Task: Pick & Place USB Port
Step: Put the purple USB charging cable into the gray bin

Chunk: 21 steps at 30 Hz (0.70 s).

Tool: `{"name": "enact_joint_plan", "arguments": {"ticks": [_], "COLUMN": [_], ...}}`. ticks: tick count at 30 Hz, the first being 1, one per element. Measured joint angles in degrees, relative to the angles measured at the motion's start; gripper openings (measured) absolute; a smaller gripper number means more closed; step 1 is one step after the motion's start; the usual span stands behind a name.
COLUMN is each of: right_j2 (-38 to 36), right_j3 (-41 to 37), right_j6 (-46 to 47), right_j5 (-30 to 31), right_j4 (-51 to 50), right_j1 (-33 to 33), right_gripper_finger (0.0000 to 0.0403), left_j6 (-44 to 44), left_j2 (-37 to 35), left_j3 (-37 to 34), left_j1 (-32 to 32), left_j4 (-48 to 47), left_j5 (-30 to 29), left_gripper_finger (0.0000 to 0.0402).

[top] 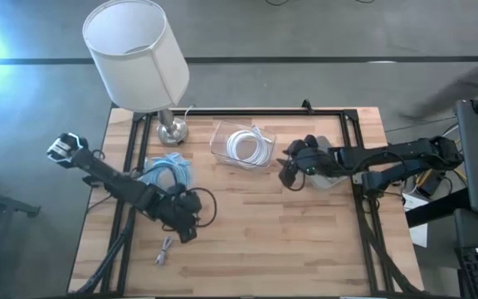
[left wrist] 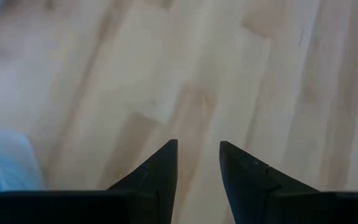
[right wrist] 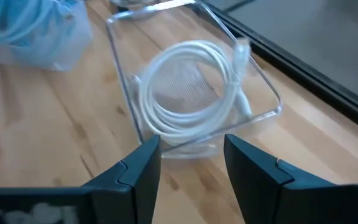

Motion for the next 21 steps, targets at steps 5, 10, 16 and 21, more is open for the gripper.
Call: {"name": "enact_joint_plan", "arguments": {"ticks": [5,10,16,21], "right_j2": [0.0,0.0,0.0,0.6], "right_j3": [0.0,0.0,-0.9,-1.5], "right_j6": [-2.0,-2.3,-2.3,-2.5], "right_j5": [-0.2,-0.2,-0.2,-0.2], "right_j4": [2.3,2.7,2.7,2.6], "right_j1": [1.8,3.4,4.2,4.2], "right_gripper_finger": [0.0169,0.0169,0.0168,0.0167], "left_j6": [-9.7,-21.7,-35.5,-44.0], "left_j2": [1.9,4.5,7.9,11.1], "left_j3": [0.0,0.0,0.0,0.0], "left_j1": [-4.3,-8.8,-12.9,-15.5], "left_j4": [-2.4,-6.0,-10.2,-10.5], "left_j5": [1.5,3.4,10.5,16.5], "left_gripper_finger": [0.0122,0.0122,0.0122,0.0122]}}
